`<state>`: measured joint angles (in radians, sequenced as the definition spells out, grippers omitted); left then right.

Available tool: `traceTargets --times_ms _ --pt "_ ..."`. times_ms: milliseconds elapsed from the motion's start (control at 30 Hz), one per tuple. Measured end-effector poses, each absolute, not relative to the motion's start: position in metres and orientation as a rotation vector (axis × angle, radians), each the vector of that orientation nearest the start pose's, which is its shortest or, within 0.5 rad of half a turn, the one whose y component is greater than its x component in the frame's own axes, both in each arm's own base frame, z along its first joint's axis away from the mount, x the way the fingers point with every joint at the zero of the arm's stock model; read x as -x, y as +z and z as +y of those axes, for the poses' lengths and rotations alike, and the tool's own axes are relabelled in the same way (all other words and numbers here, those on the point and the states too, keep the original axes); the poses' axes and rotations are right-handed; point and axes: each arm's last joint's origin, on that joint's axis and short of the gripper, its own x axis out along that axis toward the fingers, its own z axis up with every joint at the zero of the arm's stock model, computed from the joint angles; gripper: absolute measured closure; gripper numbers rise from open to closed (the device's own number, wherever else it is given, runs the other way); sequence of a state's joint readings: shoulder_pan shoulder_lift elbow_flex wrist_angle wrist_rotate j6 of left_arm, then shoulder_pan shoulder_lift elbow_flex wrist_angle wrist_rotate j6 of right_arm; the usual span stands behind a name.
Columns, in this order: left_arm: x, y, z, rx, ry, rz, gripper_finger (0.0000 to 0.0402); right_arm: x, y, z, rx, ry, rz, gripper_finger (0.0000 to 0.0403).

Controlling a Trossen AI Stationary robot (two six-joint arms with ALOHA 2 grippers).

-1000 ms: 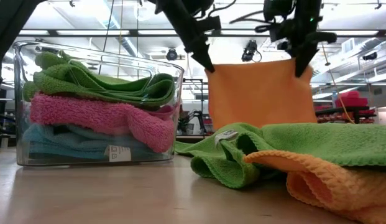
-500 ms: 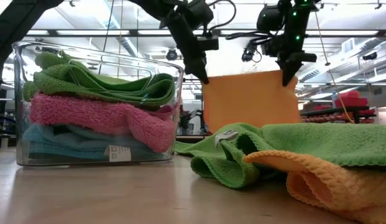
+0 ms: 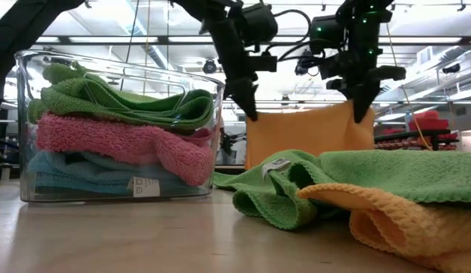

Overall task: Fold microfiber towels
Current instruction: Fold the left yellow towel

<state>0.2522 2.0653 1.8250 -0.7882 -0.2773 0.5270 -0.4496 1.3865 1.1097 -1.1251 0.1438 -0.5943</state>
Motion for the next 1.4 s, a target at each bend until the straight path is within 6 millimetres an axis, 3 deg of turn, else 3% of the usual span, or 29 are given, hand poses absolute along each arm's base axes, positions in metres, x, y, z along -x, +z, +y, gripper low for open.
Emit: traceTargets --times_ms 167,300,433,600,767,967,1100,1267,1400 --pt "-0.433 0.252 0.1 -0.416 0.102 1.132 0.0391 -0.219 0.252 -0.089 0.284 -0.015 1.498 0.0388" --pt "-0.435 0.251 0.089 -0.421 0.07 1.13 0.0365 -0.223 0.251 -0.079 0.31 0.026 1.49 0.0388" --pt "-0.435 0.247 0.082 -0.423 0.048 1.16 0.0353 -0.226 0.251 -0.072 0.316 0.064 1.474 0.0388" --pt "-0.432 0.246 0.079 -0.414 0.037 1.192 0.0365 -0.228 0.251 -0.063 0.268 0.111 1.445 0.0384" --pt "-0.429 0.244 0.077 -0.383 0.005 1.224 0.0373 -0.23 0.251 -0.055 0.173 0.168 1.412 0.0338" --pt "-0.429 0.244 0.074 -0.317 0.004 1.221 0.0346 -0.229 0.251 -0.039 -0.024 0.242 1.418 0.0247" --pt "-0.43 0.241 0.08 -0.227 -0.051 1.197 0.0329 -0.223 0.251 -0.028 -0.087 0.267 1.497 0.0207" --pt "-0.442 0.217 0.09 -0.168 -0.021 1.189 0.032 -0.221 0.248 -0.032 -0.127 0.202 1.5 0.0195" --pt "-0.443 0.206 0.096 -0.117 0.008 1.218 0.0325 -0.203 0.237 -0.036 -0.199 0.132 1.502 0.0201"
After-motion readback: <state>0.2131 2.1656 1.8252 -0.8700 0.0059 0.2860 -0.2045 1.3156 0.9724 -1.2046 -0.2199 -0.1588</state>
